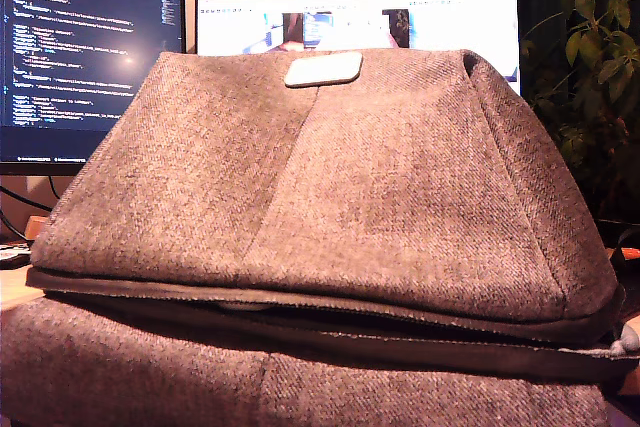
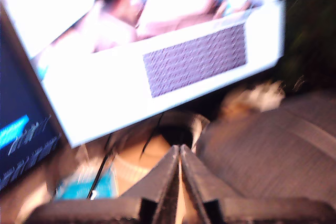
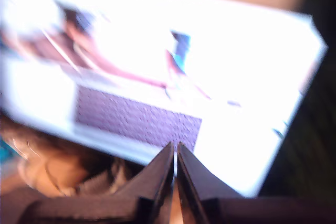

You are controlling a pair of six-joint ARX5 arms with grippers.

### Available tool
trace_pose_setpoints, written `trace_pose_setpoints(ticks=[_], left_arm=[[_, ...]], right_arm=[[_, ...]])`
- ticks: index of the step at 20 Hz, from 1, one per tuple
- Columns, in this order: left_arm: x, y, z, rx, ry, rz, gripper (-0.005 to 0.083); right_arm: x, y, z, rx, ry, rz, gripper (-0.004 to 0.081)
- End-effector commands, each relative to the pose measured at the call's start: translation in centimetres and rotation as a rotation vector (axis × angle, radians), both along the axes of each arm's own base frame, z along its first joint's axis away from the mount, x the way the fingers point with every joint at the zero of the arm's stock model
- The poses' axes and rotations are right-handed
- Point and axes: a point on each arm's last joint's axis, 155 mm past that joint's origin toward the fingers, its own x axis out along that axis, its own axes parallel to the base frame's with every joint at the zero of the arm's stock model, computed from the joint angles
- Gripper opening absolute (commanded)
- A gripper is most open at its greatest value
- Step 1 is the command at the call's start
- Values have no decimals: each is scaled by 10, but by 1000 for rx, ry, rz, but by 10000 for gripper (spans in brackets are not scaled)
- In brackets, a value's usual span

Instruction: Pack the pair of socks inside the grey Google backpack

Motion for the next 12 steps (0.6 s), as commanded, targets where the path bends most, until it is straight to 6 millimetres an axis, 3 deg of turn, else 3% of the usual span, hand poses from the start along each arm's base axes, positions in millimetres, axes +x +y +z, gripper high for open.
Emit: trace_pose_setpoints(ticks=[1,4,8,12], left_arm=[[-13,3,0,2,-5,-24,-19],[-36,9,-15,4,10,-16,-19],[-79,20,-41,-17,19,16,-19],[-123,28,-40,-41,-1,29,-19]], right_arm=[[-25,-9,-1,10,-23,6,-13],[-64,-25,-18,22,-22,3,-13],[-120,-30,-26,58,-28,17,-13],[-169,-36,-32,64,6,21,-13]])
